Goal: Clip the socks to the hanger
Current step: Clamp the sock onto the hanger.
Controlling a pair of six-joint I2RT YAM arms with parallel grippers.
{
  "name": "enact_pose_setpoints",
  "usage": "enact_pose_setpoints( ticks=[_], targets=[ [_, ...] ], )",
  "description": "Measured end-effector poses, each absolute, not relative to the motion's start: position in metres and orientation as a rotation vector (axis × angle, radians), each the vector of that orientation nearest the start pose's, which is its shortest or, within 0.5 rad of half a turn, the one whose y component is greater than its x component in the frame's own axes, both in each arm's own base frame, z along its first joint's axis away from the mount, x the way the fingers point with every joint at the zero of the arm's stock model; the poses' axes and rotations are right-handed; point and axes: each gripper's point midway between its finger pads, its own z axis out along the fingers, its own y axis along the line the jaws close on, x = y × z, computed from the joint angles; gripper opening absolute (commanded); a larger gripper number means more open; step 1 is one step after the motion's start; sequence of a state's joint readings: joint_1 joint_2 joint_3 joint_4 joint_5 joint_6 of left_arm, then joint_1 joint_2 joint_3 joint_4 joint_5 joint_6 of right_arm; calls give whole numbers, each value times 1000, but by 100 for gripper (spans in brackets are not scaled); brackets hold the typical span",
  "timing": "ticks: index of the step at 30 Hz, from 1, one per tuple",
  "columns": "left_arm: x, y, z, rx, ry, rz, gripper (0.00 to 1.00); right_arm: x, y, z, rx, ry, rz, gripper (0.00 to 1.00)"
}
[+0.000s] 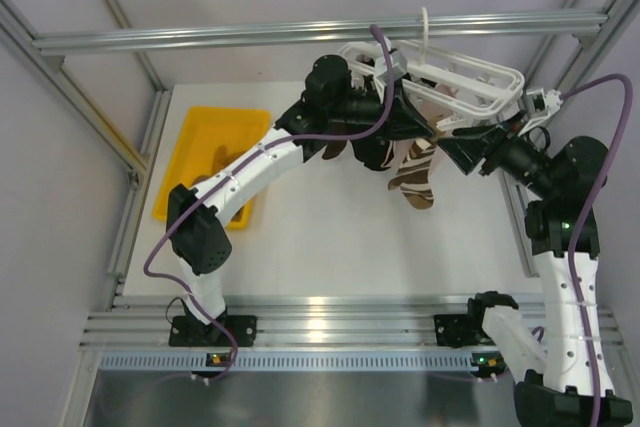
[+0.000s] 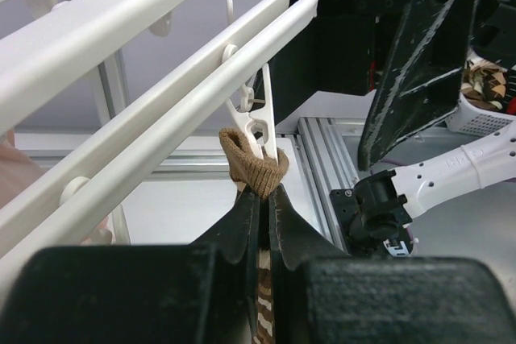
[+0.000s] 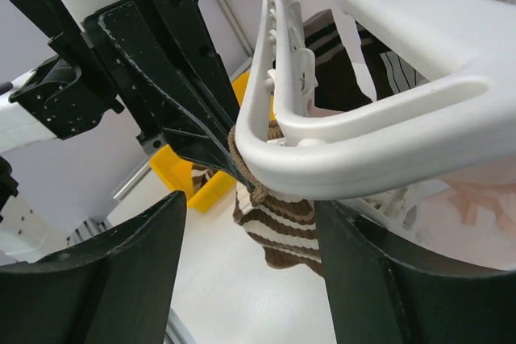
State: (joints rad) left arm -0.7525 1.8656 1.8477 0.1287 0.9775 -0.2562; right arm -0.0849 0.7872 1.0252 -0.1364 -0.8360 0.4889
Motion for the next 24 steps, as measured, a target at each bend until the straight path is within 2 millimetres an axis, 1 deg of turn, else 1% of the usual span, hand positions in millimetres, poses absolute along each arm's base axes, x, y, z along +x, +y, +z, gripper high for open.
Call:
enact_pose_setpoints(
  ticks=[1, 4, 7, 15, 19, 23, 24],
  targets=[
    [269, -459, 399, 1210, 1213, -1478, 0, 247, 122, 399, -263, 1557, 926, 67],
    [271, -459, 395, 1212, 1217, -1467, 0, 241, 120, 401, -248, 1563, 920, 80],
    [272, -460, 390, 1213, 1227, -1461, 0, 235, 119, 405, -233, 1564, 920, 81],
    [280, -457, 374, 1194, 1283, -1448, 0, 224, 117, 428, -213, 1549, 911, 77],
    [287, -450, 364, 1171, 1327, -1448, 0, 221, 116, 430, -207, 1552, 908, 75],
    [293, -441, 361, 1151, 1349, -1439, 0, 218, 118, 429, -209, 1568, 933, 72],
    [294, -439, 362, 1146, 1352, -1436, 0, 218, 118, 428, -209, 1572, 940, 69]
  ],
)
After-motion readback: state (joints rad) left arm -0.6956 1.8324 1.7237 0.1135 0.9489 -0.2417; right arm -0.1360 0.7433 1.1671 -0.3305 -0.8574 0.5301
